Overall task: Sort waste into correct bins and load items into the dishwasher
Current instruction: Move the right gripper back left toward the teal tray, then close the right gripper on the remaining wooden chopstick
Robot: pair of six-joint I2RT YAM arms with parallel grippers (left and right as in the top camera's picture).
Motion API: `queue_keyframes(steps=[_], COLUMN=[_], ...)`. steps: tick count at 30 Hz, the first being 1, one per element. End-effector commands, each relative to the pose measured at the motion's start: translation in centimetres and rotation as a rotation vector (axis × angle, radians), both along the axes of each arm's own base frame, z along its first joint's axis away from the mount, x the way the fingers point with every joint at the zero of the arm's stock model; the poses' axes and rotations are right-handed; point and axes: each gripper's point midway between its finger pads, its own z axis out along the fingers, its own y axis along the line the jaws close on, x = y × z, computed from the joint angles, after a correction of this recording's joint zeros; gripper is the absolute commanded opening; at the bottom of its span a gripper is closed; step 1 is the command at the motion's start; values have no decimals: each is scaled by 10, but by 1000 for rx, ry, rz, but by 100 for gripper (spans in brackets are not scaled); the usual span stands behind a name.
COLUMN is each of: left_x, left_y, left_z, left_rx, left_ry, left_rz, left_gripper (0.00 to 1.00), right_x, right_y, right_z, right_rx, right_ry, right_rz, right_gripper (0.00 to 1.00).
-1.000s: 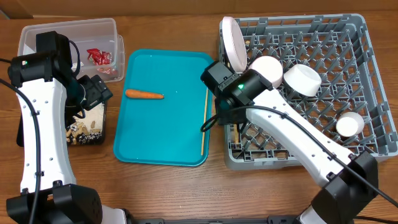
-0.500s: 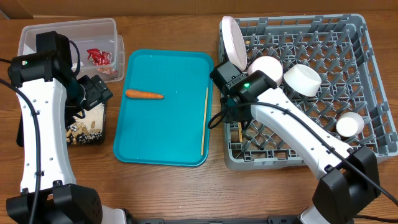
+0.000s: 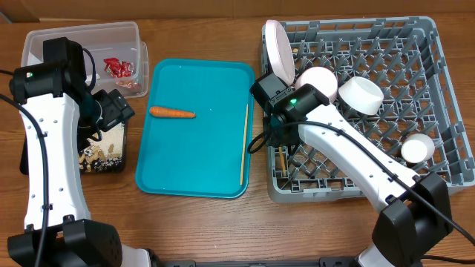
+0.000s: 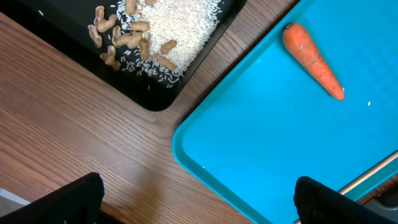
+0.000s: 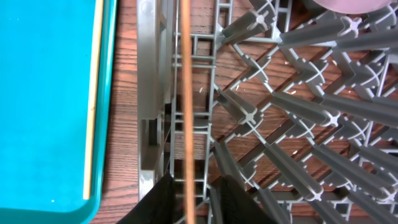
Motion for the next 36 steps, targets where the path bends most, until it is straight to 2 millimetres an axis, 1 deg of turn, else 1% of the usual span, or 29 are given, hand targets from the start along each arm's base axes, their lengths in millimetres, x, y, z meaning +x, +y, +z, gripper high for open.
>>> queue_keyframes(steps=[1, 4, 6, 7, 10, 12, 16, 18, 20, 21, 22, 26, 28, 30, 36], left_x=[-2, -2, -2, -2, -2, -2, -2, -2, -2, -2, -2, -2, -2, -2, -2], left_y=[-2, -2, -2, -2, -2, -2, -2, -2, -2, -2, -2, -2, -2, -2, -2], left_z=[4, 4, 4, 4, 4, 4, 4, 4, 4, 4, 4, 4, 4, 4, 4], left_rx=[-3, -3, -3, -3, -3, -3, -3, -3, -3, -3, -3, -3, -3, -3, -3], left_ry=[-15, -15, -15, -15, -15, -15, -15, -15, -15, -14, -15, -15, -14, -15, -15], left_rz=[5, 6, 6, 5, 6, 6, 6, 6, 5, 6, 6, 5, 5, 5, 6], left_gripper=[100, 100, 100, 100, 100, 100, 100, 100, 100, 100, 100, 100, 100, 100, 100], right_x=[-2, 0, 3, 4, -1, -4, -9, -13, -15, -16, -15, -8, -8, -8, -10], right_y=[5, 15, 25, 48, 75, 87, 102, 106, 110, 112, 113, 110, 111, 111, 109], right_z=[3, 22, 40, 62, 70, 66, 43, 28, 6, -1, -6, -45, -58, -70, -96], right_rx=[33, 97, 154, 264, 357, 370, 351, 331, 301, 291, 285, 217, 202, 189, 149], right_ry=[7, -19, -55, -92, -96, -88, -50, -13, 32, 45, 53, 92, 113, 129, 171], right_rz=[4, 13, 25, 63, 116, 136, 158, 146, 133, 131, 131, 57, 36, 32, 26], right_gripper=[35, 41, 44, 46, 47, 47, 47, 47, 47, 47, 47, 47, 47, 47, 47])
